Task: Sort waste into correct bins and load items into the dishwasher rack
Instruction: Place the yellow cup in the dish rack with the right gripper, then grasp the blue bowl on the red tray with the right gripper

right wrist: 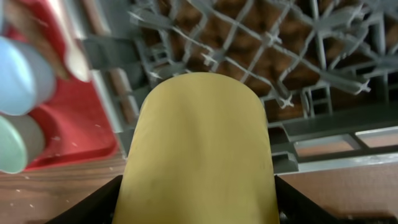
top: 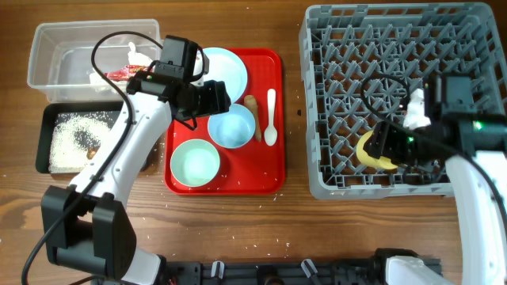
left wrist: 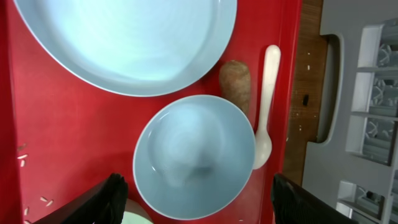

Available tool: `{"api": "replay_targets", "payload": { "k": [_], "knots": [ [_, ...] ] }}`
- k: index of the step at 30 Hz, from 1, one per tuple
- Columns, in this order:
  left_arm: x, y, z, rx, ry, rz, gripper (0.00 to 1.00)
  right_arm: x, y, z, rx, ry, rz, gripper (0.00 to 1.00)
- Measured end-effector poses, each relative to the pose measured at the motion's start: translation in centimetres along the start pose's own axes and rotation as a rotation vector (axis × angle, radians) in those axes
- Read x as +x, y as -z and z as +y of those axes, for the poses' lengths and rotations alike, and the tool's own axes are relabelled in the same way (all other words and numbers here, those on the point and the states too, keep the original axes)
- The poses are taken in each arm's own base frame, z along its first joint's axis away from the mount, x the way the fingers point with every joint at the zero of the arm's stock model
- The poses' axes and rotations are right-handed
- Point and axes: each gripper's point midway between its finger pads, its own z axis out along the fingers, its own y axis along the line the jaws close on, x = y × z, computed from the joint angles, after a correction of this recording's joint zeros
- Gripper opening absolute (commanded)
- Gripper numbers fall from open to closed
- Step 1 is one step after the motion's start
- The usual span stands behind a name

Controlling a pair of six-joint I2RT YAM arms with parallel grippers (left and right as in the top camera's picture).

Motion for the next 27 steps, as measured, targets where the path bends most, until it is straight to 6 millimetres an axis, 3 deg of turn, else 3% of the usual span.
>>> {"api": "replay_targets", "payload": {
  "k": [3,7,8,10,11,16,18,21,24,27],
  "knots": [
    [-0.1,0.0,0.3,-0.019,0.000,-0.007,0.76,-0.1,-2.6,-0.8,0.048,-0.022,0.119,0.47],
    [-0.1,0.0,0.4,-0.026,0.000,-0.008,0.76,0.0,-5.2,-1.4,0.077,-0.037,0.236,0.56],
    [0.0,0.0,0.5,-0.030,0.002,-0.004,0.76,0.0,-5.7,-1.4,0.082,-0.035,0.254,0.61],
    [0.1,0.0,0.6,-0.033,0.003,0.000,0.78,-0.1,-6.6,-1.2,0.089,-0.017,0.278,0.88],
    [0.1,0.0,0.7,-0.036,0.003,0.000,0.79,-0.1,-6.8,-1.1,0.089,-0.011,0.279,0.96],
    [0.3,0.0,0.7,-0.040,0.005,0.008,0.80,-1.1,-7.2,-0.7,0.078,0.015,0.243,0.96],
    [0.3,0.0,0.8,-0.040,0.005,0.008,0.80,-1.7,-6.8,-0.5,0.073,0.019,0.222,0.97],
    [0.4,0.0,0.8,-0.043,0.006,0.010,0.81,-5.1,-3.9,1.1,0.042,0.044,0.102,0.96],
    [0.4,0.0,0.8,-0.045,0.006,0.010,0.80,-8.3,0.5,4.6,-0.006,0.122,-0.060,0.96],
    [0.4,0.0,0.9,-0.046,0.007,0.012,0.80,-8.8,1.5,8.0,-0.055,0.203,-0.127,0.95]
  ]
}}
